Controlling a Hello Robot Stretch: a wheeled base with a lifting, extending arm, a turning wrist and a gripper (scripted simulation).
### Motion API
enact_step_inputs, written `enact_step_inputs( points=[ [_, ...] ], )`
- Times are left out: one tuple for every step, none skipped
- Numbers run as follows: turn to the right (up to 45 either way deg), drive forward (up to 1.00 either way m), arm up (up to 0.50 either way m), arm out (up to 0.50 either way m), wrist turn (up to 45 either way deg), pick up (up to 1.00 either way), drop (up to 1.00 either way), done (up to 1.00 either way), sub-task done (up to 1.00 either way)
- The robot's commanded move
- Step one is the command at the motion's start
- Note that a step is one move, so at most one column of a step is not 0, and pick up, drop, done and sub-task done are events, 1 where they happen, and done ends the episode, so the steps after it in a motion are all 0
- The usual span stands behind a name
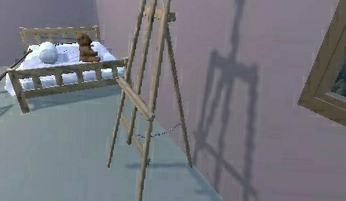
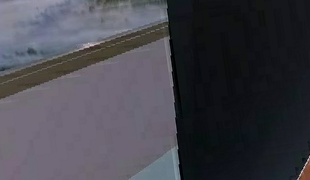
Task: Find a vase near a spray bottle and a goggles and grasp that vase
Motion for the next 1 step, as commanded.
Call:
enact_step_inputs(
  points=[
    [45.0,0.00,0.00,0.00,0.0,0.00,0.00,0.00,0.00]
  ],
)
